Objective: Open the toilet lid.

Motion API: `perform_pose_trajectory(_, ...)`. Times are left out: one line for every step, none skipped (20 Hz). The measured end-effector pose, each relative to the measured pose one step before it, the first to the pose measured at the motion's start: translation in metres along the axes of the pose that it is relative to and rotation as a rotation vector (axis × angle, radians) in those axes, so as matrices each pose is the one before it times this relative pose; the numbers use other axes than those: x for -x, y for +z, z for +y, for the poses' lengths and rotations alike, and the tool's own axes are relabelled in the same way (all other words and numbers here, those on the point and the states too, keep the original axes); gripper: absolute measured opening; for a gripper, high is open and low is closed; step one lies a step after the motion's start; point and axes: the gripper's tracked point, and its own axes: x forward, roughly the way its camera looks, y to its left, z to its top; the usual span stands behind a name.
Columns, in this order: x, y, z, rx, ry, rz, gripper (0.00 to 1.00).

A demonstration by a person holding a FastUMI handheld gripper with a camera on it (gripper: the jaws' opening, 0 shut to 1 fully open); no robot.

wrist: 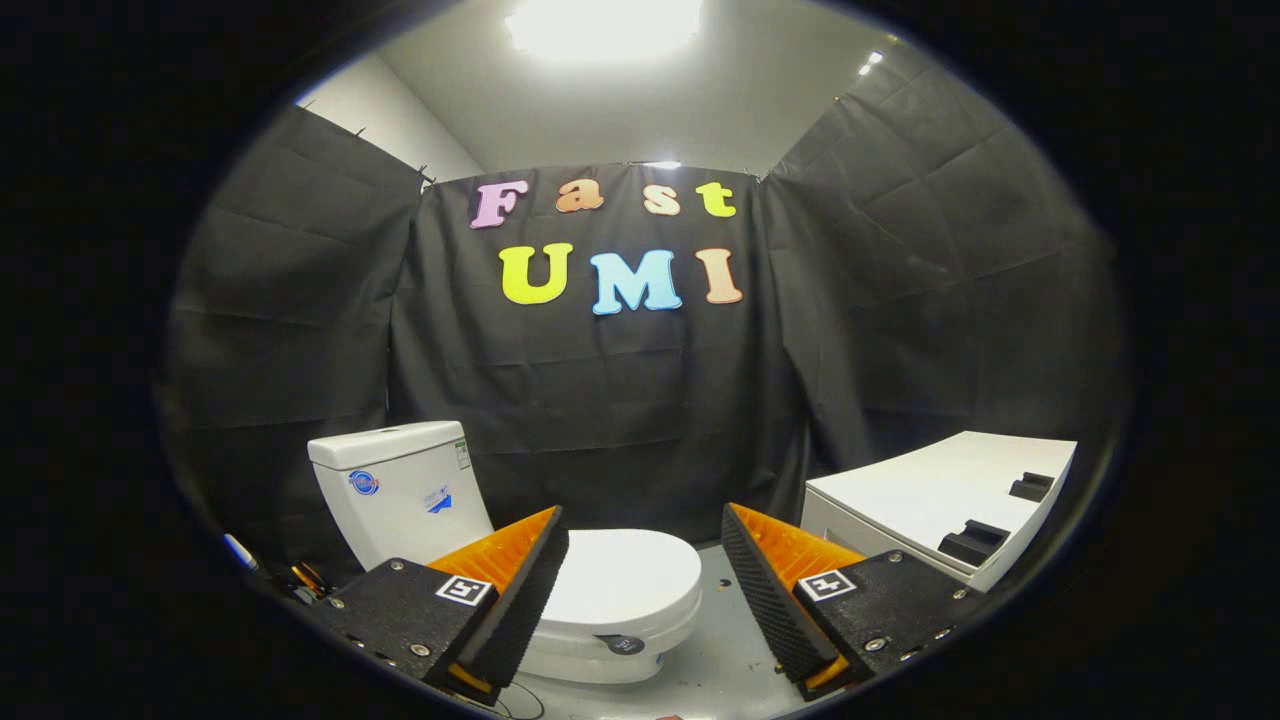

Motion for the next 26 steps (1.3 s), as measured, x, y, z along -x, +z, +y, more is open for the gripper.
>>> perform_pose_trajectory(-0.00002, 0.00057, -0.00064, 0.00224, -0.00134, 0.00000, 0.95)
perform_pose_trajectory(-0.00028, -0.00079, -0.00041, -0.00008, -0.00102, 0.00023, 0.95)
perform_pose_trajectory(0.00004, -0.00004, 0.00042, -0.00138, 0.00037, 0.00023, 0.95)
perform_pose_trajectory(-0.00019, -0.00034, -0.00012, -0.00079, 0.00008, -0.00021, 0.95)
perform_pose_trajectory(-0.00023, -0.00030, 0.00005, 0.00043, -0.00002, 0.00028, 0.95)
perform_pose_trajectory(-0.00017, -0.00177, 0.00067, 0.00106, 0.00194, 0.00169, 0.95)
perform_pose_trajectory(0.00064, -0.00092, 0.00053, 0.00093, 0.00118, 0.00262, 0.95)
perform_pose_trajectory(0.00007, -0.00097, 0.00042, 0.00078, 0.00198, 0.00194, 0.95)
perform_pose_trajectory(-0.00027, 0.00060, 0.00002, 0.00123, 0.00106, 0.00015, 0.95)
perform_pose_trajectory(0.00015, -0.00013, 0.00029, 0.00086, 0.00170, -0.00181, 0.95)
perform_pose_trajectory(0.00011, 0.00040, -0.00010, -0.00007, -0.00026, 0.00083, 0.95)
perform_pose_trajectory(-0.00051, -0.00088, -0.00032, -0.00075, -0.00033, 0.00086, 0.95)
perform_pose_trajectory(-0.00039, 0.00029, -0.00066, -0.00130, -0.00121, 0.00048, 0.95)
perform_pose_trajectory(0.00023, 0.00016, 0.00036, -0.00226, -0.00069, -0.00047, 0.95)
perform_pose_trajectory(0.00050, 0.00036, 0.00041, -0.00282, 0.00200, -0.00129, 0.95)
perform_pose_trajectory(0.00061, -0.00097, 0.00064, -0.00160, 0.00175, 0.00024, 0.95)
perform_pose_trajectory(0.00005, -0.00013, 0.00036, 0.00030, 0.00183, -0.00048, 0.95)
perform_pose_trajectory(-0.00026, -0.00033, 0.00050, 0.00176, 0.00140, -0.00183, 0.95)
perform_pose_trajectory(-0.00017, 0.00059, -0.00002, 0.00194, -0.00018, -0.00210, 0.95)
perform_pose_trajectory(-0.00002, -0.00095, -0.00052, 0.00001, -0.00041, -0.00153, 0.95)
perform_pose_trajectory(-0.00087, 0.00013, 0.00014, -0.00161, 0.00058, -0.00095, 0.95)
perform_pose_trajectory(-0.00174, -0.00070, -0.00050, -0.00183, -0.00158, 0.00012, 0.95)
perform_pose_trajectory(-0.00211, -0.00069, -0.00094, -0.00393, -0.00443, 0.00056, 0.95)
perform_pose_trajectory(-0.00301, -0.00168, -0.00113, -0.00757, -0.00273, 0.00088, 0.95)
perform_pose_trajectory(-0.00222, -0.00117, 0.00020, -0.01023, -0.00067, 0.00101, 0.95)
perform_pose_trajectory(-0.00190, -0.00199, -0.00039, -0.01101, -0.00116, 0.00176, 0.95)
